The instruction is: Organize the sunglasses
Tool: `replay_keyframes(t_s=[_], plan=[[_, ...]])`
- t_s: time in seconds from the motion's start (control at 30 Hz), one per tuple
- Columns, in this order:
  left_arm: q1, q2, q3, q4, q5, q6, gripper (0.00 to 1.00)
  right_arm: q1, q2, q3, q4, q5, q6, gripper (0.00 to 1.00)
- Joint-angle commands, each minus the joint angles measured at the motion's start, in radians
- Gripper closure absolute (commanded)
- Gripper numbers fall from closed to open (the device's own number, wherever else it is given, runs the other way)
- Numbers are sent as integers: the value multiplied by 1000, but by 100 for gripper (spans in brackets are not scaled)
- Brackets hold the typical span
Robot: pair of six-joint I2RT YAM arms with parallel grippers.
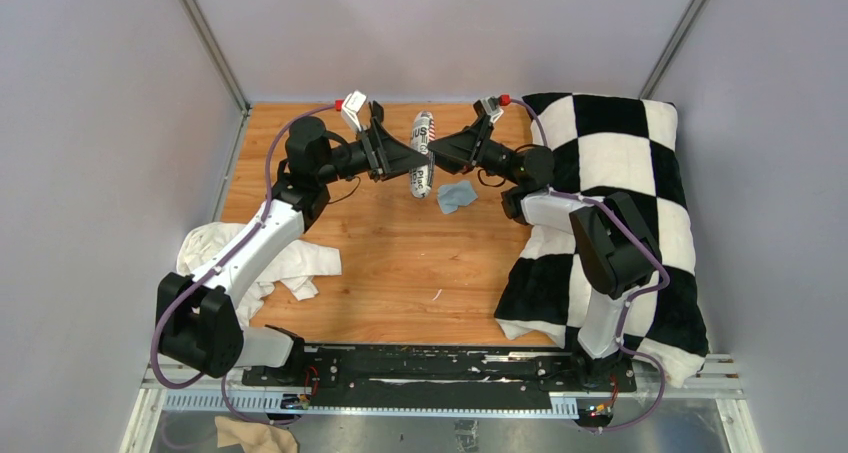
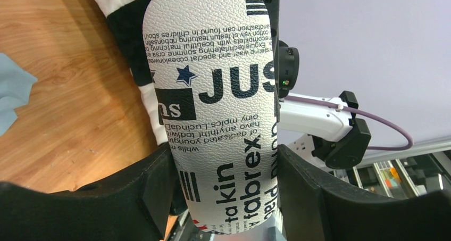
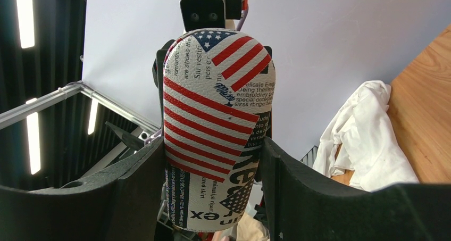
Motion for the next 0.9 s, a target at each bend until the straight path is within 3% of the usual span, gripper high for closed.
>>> replay_keyframes(t_s=[0.0, 0.03, 0.07, 0.4, 0.87], plan=[[5, -6, 0, 21, 2, 7, 83, 16, 14, -13, 59, 3, 0, 100], [7, -2, 2, 21, 8, 5, 96, 14, 20, -16, 65, 7, 10, 100], [9, 1, 3, 21, 18, 2, 100, 12, 25, -17, 66, 7, 20, 100], [85, -50, 28, 28, 69, -19, 100, -10, 64, 10, 66, -19, 57, 100], [94, -15, -38, 289, 95, -243, 100, -10, 72, 73, 67, -79, -3, 100]])
